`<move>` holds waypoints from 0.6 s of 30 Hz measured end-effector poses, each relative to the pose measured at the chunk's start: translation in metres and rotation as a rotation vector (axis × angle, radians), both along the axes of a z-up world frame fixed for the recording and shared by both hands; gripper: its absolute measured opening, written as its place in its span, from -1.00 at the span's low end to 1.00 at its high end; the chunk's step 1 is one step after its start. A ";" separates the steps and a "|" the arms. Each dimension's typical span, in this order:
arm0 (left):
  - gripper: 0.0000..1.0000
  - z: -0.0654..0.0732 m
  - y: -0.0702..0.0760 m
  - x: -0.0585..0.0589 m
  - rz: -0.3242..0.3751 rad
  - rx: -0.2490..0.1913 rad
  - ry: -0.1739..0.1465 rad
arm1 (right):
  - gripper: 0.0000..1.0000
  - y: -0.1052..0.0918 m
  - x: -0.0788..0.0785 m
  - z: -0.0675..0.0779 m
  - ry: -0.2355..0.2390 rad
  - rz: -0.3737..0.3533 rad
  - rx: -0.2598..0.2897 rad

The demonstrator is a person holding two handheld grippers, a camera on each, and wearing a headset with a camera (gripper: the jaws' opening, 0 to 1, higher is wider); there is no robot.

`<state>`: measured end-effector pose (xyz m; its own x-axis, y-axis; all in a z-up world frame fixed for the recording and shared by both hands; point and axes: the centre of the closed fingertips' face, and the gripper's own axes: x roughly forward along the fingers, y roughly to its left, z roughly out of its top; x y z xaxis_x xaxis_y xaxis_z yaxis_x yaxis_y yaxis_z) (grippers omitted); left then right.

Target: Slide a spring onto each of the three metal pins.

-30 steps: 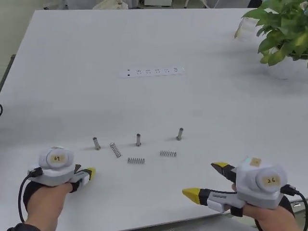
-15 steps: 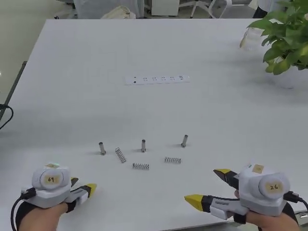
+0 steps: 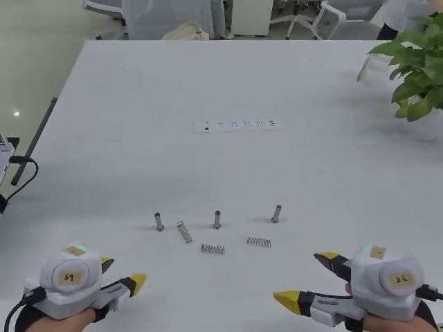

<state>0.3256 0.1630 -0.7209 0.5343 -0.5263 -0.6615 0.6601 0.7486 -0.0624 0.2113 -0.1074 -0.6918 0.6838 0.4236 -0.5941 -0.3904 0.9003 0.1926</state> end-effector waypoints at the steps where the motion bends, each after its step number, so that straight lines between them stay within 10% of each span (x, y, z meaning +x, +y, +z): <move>1: -0.20 0.003 0.000 -0.001 -0.002 -0.001 -0.006 | 0.47 0.001 0.000 0.000 0.000 0.003 -0.001; 18: 0.04 0.027 0.009 -0.014 -0.052 0.005 -0.059 | 0.47 0.003 0.000 -0.006 0.013 0.027 -0.004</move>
<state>0.3117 0.1724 -0.6939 0.5444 -0.5509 -0.6325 0.7005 0.7134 -0.0183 0.2112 -0.1041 -0.6980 0.6642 0.4398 -0.6045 -0.4122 0.8901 0.1946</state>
